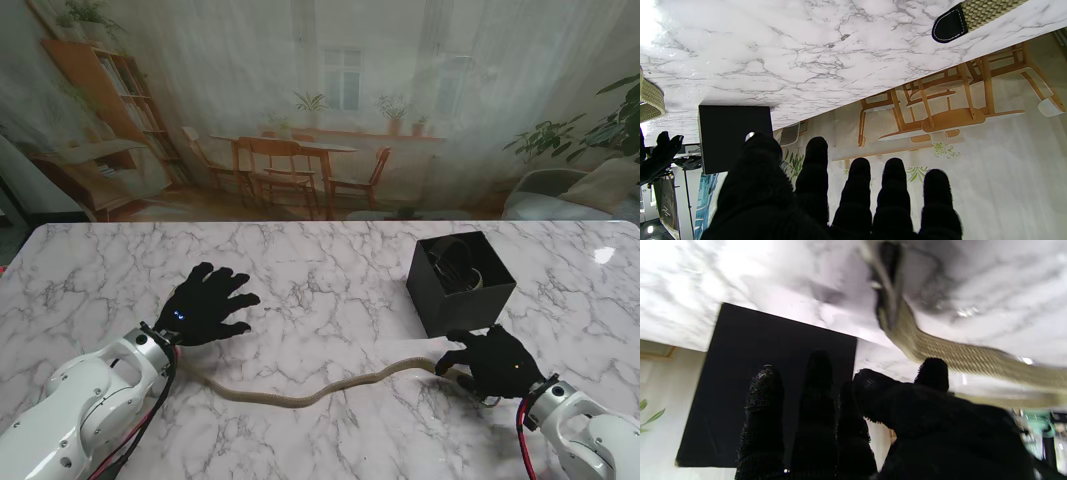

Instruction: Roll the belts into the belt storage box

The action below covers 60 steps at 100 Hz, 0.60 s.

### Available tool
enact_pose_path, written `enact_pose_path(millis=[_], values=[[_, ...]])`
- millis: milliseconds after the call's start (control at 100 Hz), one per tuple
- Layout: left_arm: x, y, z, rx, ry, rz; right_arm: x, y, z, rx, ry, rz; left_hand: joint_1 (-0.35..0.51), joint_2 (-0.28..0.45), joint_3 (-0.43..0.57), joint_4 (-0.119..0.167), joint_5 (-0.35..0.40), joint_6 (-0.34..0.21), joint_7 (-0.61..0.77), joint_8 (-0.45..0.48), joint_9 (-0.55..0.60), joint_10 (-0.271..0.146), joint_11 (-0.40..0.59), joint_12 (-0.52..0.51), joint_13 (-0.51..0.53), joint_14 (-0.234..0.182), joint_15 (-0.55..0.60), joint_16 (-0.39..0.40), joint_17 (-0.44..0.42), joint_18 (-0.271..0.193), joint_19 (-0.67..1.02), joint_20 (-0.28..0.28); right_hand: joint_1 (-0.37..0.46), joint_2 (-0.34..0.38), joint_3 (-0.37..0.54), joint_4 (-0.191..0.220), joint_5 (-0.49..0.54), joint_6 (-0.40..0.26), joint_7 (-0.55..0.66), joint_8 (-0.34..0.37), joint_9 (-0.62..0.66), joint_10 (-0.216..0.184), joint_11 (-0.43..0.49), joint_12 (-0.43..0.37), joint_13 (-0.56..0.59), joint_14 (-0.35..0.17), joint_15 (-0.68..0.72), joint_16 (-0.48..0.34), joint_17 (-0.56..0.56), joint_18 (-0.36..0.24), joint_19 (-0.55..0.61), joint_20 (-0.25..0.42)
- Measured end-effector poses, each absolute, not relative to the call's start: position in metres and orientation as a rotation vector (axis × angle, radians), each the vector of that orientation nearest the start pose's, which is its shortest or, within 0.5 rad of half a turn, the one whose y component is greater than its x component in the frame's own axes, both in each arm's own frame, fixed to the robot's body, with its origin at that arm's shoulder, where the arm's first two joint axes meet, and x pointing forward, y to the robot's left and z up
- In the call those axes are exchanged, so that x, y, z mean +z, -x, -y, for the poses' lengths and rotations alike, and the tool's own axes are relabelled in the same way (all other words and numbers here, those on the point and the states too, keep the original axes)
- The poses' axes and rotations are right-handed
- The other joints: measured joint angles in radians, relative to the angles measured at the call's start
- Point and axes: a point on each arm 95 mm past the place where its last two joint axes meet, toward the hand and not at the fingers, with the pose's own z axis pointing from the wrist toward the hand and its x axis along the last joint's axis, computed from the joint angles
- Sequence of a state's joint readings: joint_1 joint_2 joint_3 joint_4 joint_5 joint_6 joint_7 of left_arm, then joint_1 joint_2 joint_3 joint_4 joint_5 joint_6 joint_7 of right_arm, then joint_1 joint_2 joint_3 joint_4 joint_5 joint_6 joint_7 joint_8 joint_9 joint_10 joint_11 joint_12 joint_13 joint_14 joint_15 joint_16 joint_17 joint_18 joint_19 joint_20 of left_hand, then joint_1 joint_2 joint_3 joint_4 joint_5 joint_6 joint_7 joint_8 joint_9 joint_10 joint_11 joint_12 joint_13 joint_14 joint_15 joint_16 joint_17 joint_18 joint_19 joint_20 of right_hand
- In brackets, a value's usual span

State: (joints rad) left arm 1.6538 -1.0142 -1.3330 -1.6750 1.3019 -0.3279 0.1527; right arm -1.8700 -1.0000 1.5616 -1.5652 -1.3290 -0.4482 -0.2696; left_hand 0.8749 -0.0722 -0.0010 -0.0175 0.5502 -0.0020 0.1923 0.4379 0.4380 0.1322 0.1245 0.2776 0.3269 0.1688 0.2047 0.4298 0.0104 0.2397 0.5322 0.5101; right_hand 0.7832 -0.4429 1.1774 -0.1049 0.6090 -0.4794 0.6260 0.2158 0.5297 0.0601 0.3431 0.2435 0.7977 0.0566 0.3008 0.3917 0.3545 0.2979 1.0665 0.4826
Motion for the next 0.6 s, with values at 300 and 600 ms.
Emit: enact_pose_path(millis=[300,600], values=[[-0.302,-0.377,-0.023,-1.490,0.680,-1.702,-0.368,-0.329,0.118,1.298,-0.862,-1.748,0.000,0.009,0.000,0.000,0.000,0.005,0.000,0.000,0.000,0.000,0.000,0.000,0.000,0.000,0.000,0.000,0.000,0.000,0.000,0.000,0.002,0.000,0.024,0.000,0.013,-0.019,0.044,0.026,0.018,0.000,0.003,-0.011,0.009,0.023,-0.027,-0.029,0.029,0.003,-0.014,0.000],[-0.302,-0.377,-0.023,-1.490,0.684,-1.701,-0.375,-0.329,0.125,1.209,-1.014,-1.785,0.000,0.010,0.000,0.000,0.000,0.005,0.000,0.001,0.000,0.000,0.000,0.000,0.000,0.000,0.000,0.000,0.000,0.000,0.000,0.000,0.039,0.014,0.068,0.000,-0.191,0.151,0.041,0.037,0.107,0.031,0.064,0.007,0.301,-0.005,0.147,0.113,0.309,-0.081,0.193,0.042]])
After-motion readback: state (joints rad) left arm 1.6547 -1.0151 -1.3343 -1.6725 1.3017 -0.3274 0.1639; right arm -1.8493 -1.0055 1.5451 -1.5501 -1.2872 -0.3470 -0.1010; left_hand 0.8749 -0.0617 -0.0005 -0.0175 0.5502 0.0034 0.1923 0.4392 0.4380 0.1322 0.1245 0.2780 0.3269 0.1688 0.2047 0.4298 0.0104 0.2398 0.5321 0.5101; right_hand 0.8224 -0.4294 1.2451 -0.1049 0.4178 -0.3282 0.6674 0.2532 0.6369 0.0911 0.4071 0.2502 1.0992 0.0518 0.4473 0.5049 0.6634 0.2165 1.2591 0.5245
